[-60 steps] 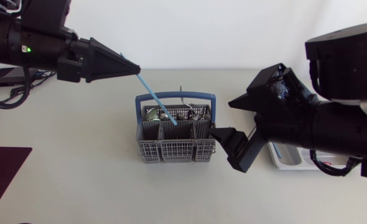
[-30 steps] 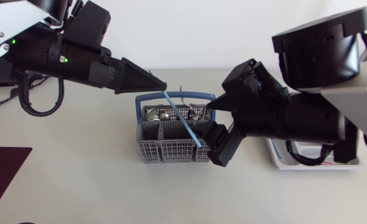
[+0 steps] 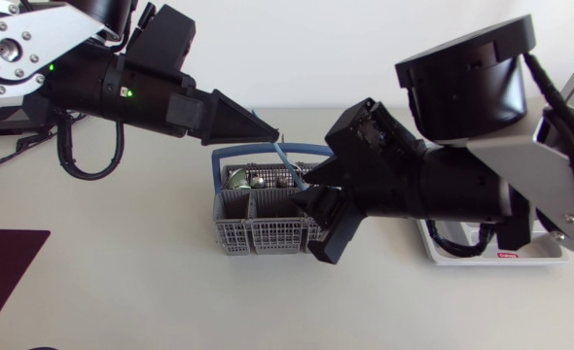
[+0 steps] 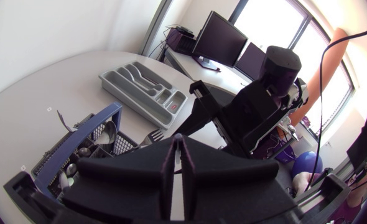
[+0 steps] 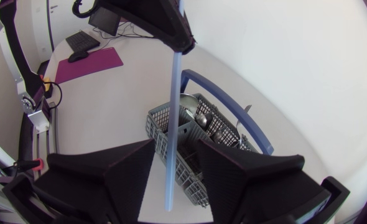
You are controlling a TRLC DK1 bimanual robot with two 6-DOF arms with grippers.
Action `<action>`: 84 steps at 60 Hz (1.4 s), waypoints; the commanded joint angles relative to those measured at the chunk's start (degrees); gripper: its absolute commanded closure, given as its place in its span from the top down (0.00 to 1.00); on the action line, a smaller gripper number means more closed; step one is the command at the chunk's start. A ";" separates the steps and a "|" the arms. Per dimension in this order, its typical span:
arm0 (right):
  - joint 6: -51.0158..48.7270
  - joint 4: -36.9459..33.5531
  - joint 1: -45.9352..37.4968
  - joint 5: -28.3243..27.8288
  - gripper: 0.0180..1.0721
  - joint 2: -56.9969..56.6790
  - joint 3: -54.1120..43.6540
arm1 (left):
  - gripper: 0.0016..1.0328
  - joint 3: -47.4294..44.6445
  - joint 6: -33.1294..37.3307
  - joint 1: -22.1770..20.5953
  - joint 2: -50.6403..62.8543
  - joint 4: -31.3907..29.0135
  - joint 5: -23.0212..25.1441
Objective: Sort the cutlery from the basket into the organizer compartments.
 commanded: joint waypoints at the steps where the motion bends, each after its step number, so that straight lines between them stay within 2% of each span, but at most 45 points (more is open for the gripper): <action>1: 1.59 0.73 0.43 -0.37 0.28 1.19 1.39 | 0.03 1.60 -1.51 -0.44 1.07 0.72 0.79; 10: 1.59 0.73 0.43 -0.45 0.10 1.28 1.03 | 0.03 1.87 -1.60 -0.44 1.07 0.81 0.79; 24: 2.29 -0.41 0.43 -0.89 0.06 1.37 1.03 | 0.06 2.13 -3.62 0.08 0.89 2.22 0.79; 27: 2.38 -0.94 0.34 -1.07 0.06 1.37 1.03 | 0.19 2.04 -4.76 0.35 0.63 3.27 0.79; 30: 2.38 -1.38 -0.01 -1.95 0.06 1.37 1.03 | 0.42 2.04 -5.38 0.61 0.36 4.06 0.79; 33: 2.47 -1.99 -0.28 -2.21 0.06 1.10 1.12 | 0.57 1.95 -6.08 0.87 -0.25 5.56 0.79; 35: 2.56 -2.35 -0.45 -2.21 0.06 0.84 1.03 | 0.64 1.95 -7.05 1.31 -0.78 7.05 0.79; 42: 2.91 -4.10 -0.80 -2.12 0.06 -0.83 0.86 | 0.75 1.52 -13.73 3.95 -2.63 15.58 0.17; 50: 3.43 -6.21 -2.56 -1.95 0.06 -3.82 0.42 | 0.76 1.87 -19.61 7.29 -3.94 21.90 -3.17; 56: 3.61 -8.32 -5.37 -2.04 0.06 -6.81 -0.02 | 0.76 2.13 -20.58 8.87 -4.56 22.96 -5.89; 63: 3.61 -10.26 -10.30 -2.83 0.06 -10.06 -0.37 | 0.76 1.52 -20.32 8.70 -5.44 23.57 -11.08; 75: 3.43 -12.19 -26.64 -9.33 0.06 -13.93 -2.13 | 0.76 0.81 -11.79 -1.15 -4.47 15.58 -23.82; 84: 2.29 -11.84 -37.01 -11.70 0.06 -13.58 -4.15 | 0.76 1.78 -8.01 -7.39 -2.45 11.62 -30.06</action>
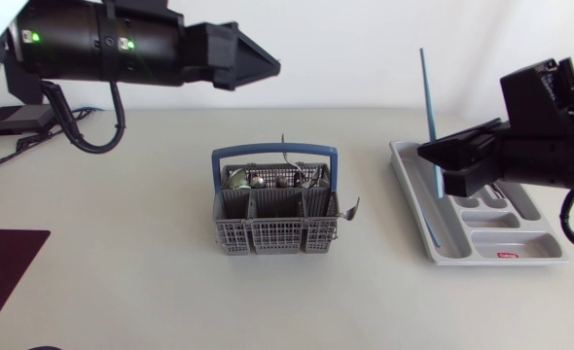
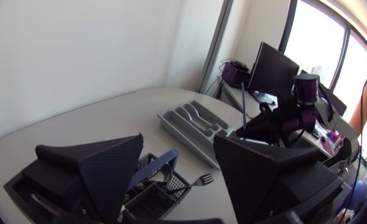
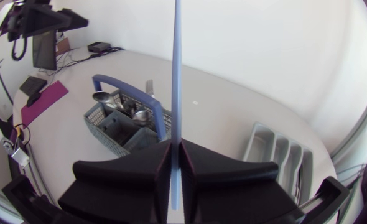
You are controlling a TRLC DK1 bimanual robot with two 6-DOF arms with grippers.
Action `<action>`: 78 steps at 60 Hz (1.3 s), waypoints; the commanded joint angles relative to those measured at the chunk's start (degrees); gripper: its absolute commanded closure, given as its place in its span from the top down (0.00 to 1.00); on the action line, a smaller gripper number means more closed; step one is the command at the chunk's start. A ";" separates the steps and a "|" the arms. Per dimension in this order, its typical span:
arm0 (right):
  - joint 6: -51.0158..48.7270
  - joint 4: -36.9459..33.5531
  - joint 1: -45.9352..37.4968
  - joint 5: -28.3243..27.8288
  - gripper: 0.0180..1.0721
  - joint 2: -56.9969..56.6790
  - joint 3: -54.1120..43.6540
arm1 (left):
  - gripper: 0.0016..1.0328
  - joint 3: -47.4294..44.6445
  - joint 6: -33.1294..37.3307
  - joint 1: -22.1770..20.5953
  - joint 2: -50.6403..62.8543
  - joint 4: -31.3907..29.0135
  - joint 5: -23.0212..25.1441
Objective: Sort the cutlery from the basket into the organizer compartments.
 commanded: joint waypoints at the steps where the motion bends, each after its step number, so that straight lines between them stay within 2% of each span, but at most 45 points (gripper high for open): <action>1: -0.40 -0.56 -5.11 -1.43 0.06 0.41 -2.80 | 0.76 1.19 3.16 -3.30 2.45 -2.00 -2.88; 16: -1.72 3.75 -16.80 -1.87 0.06 8.24 -5.96 | 0.76 3.39 6.15 -11.65 8.69 -6.57 -12.02; 27: -2.07 7.35 -21.10 -1.70 0.06 15.88 -6.75 | 0.76 6.46 6.15 -14.99 13.08 -10.08 -15.18; 53: -1.45 13.33 -23.92 1.47 0.06 36.27 -4.91 | 0.76 12.26 5.62 -19.92 20.03 -16.41 -18.87; 78: -0.22 15.52 -23.21 5.60 0.09 45.41 -2.36 | 0.76 17.71 4.48 -22.82 24.25 -21.77 -20.19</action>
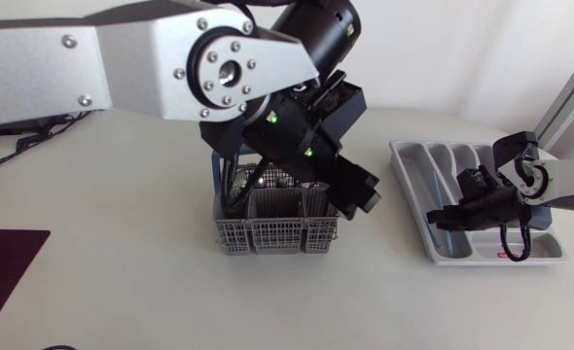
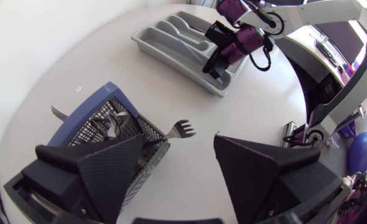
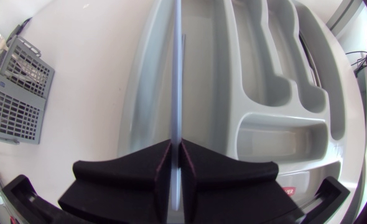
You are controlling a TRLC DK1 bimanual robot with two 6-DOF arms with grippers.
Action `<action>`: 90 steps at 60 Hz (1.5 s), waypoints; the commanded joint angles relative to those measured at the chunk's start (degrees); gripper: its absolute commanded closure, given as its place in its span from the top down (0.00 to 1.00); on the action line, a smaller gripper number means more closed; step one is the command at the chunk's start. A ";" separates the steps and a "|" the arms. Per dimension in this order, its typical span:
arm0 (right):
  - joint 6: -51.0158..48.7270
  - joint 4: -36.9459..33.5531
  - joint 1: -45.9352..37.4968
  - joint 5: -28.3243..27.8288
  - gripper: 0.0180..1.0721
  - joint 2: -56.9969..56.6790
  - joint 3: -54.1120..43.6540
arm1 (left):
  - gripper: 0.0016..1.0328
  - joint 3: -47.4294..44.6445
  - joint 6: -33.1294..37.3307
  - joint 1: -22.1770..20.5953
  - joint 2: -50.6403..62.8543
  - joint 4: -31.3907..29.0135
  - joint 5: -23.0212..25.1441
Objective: Sort the cutlery from the basket into the organizer compartments.
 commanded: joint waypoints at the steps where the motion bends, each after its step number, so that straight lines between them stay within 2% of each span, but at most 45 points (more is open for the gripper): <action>1: 1.22 0.42 0.50 1.08 0.09 2.29 1.55 | 0.76 3.33 -1.08 -1.20 2.26 -1.49 -0.69; 12: 1.40 0.42 0.68 2.39 0.26 4.31 2.52 | 0.76 5.09 -1.87 -3.05 4.55 -2.37 -2.10; 20: 1.40 0.42 0.85 2.57 0.56 4.40 2.17 | 0.76 5.88 -3.10 -4.10 6.13 -3.07 -3.42; 27: 1.40 0.33 1.03 2.92 0.69 4.05 1.91 | 0.74 6.41 -3.63 -4.72 7.62 -3.25 -5.44; 38: 1.40 0.25 1.64 3.45 0.71 1.15 0.59 | 0.72 7.73 -4.42 -5.77 9.73 -3.25 -9.92; 42: 1.40 0.25 2.08 3.89 0.71 -0.34 -0.12 | 0.67 8.08 -4.68 -6.21 10.70 -3.25 -11.42; 45: 1.40 0.16 2.26 4.24 0.73 -1.40 -0.55 | 0.67 8.26 -4.68 -6.47 11.23 -3.25 -12.82; 53: 1.31 -0.19 2.79 4.77 0.73 -4.74 -1.70 | 0.57 8.78 -4.77 -6.47 12.19 -3.25 -13.61; 64: 1.22 -0.72 3.66 5.29 0.78 -8.52 -3.02 | 0.56 9.49 -5.38 -6.21 13.60 -3.25 -13.97; 79: 1.05 -1.07 4.72 6.09 0.82 -11.51 -4.33 | 0.31 10.01 -5.65 -5.86 13.86 -3.43 -14.32; 90: 0.96 -1.07 5.16 6.17 0.83 -12.03 -4.69 | 0.16 9.05 -6.09 -3.75 12.37 -3.60 -14.32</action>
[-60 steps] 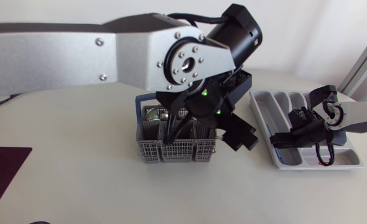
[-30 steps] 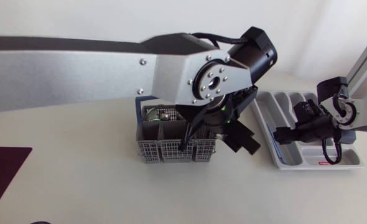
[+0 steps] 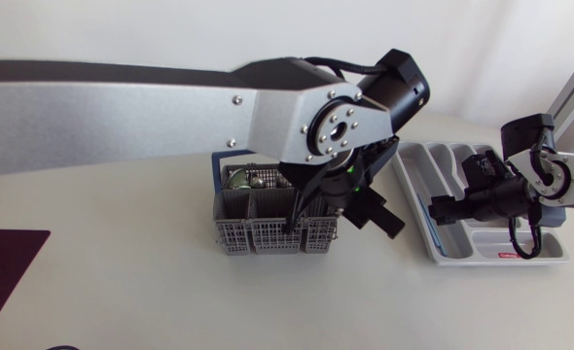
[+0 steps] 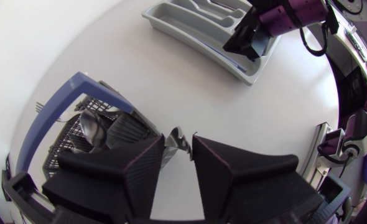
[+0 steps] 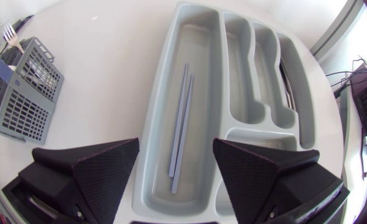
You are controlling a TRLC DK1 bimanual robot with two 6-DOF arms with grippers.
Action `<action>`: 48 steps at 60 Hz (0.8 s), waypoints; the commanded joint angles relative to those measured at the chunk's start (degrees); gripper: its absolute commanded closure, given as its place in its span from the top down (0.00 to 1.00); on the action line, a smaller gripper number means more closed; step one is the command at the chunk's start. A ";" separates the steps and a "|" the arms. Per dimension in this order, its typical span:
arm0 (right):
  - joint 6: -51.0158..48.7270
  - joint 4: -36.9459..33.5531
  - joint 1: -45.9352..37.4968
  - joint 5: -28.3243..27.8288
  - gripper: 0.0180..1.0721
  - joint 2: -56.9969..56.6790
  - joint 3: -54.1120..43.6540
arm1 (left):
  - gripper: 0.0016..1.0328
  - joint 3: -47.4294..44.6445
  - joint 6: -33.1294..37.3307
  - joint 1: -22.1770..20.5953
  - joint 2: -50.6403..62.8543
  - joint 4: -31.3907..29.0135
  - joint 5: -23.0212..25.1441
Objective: Sort the cutlery from the basket into the organizer compartments.
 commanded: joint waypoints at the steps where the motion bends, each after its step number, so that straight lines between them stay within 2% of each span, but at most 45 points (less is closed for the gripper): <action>1: 0.78 -0.40 0.70 0.25 0.83 -0.60 -1.78 | 0.15 1.00 -1.28 1.50 -0.77 -0.67 -0.77; 10: 0.78 -0.31 0.70 0.34 0.83 -0.87 -2.04 | 0.10 0.30 -1.28 1.94 -1.21 -0.67 -0.77; 40: 0.43 -1.36 2.46 1.39 0.86 -4.03 -2.48 | 0.06 -1.02 -0.84 3.25 -5.60 -1.38 -0.59; 44: 0.43 -1.63 3.51 2.36 0.87 -5.00 -2.57 | 0.06 -0.40 -0.75 3.25 -6.66 -2.26 0.03; 48: 0.43 -2.15 4.57 3.15 0.88 -5.88 -2.57 | 0.06 1.00 -1.01 3.61 -7.62 -4.36 2.57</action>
